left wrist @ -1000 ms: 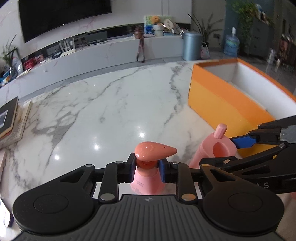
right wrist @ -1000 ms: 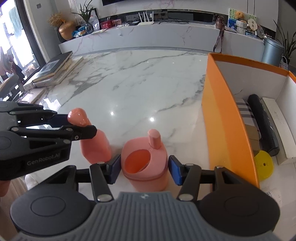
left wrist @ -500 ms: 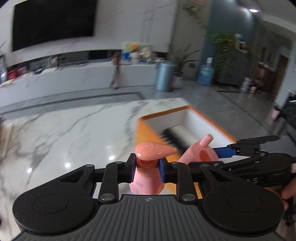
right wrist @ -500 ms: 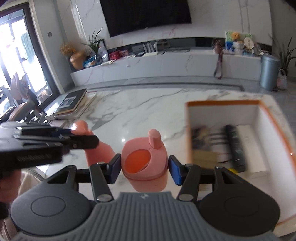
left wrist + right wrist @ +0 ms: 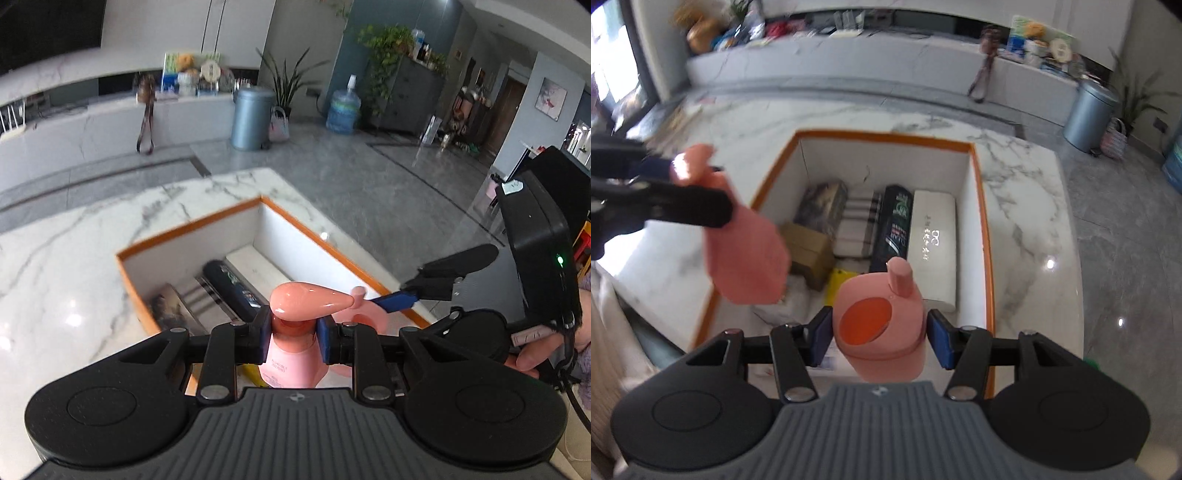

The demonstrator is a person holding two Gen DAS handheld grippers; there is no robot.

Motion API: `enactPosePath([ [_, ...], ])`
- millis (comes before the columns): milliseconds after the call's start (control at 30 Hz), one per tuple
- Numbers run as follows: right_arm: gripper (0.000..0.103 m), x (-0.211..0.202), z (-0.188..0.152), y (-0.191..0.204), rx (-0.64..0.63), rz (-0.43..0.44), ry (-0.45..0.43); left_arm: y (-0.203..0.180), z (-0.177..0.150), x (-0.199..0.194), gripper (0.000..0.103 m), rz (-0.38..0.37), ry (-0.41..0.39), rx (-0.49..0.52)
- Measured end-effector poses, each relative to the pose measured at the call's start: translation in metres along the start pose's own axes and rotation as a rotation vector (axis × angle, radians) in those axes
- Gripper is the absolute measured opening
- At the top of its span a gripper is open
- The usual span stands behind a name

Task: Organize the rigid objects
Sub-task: 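Carry both pink bottles over the orange box, then lower both pink bottles into the box and open the right tool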

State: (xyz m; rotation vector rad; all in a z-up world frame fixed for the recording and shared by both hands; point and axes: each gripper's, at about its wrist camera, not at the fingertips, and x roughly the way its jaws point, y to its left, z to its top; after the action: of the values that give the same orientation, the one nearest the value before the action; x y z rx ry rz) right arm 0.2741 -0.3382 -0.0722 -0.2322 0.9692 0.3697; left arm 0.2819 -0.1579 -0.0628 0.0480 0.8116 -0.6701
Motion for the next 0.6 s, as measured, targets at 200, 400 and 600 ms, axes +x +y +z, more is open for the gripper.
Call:
enactPosePath([
  [200,0.056,0.05,0.013,-0.006,-0.16,0.07,0.098,0.014,0.0,0.031,0.028,0.016,0.042,-0.035],
  [400,0.056,0.068,0.022,-0.016,-0.201,0.183,0.1,0.027,0.002,0.046,0.028,0.027,0.071,-0.065],
  [600,0.055,0.078,0.028,-0.009,-0.337,0.194,0.177,0.029,0.003,0.055,0.028,0.015,0.088,-0.08],
])
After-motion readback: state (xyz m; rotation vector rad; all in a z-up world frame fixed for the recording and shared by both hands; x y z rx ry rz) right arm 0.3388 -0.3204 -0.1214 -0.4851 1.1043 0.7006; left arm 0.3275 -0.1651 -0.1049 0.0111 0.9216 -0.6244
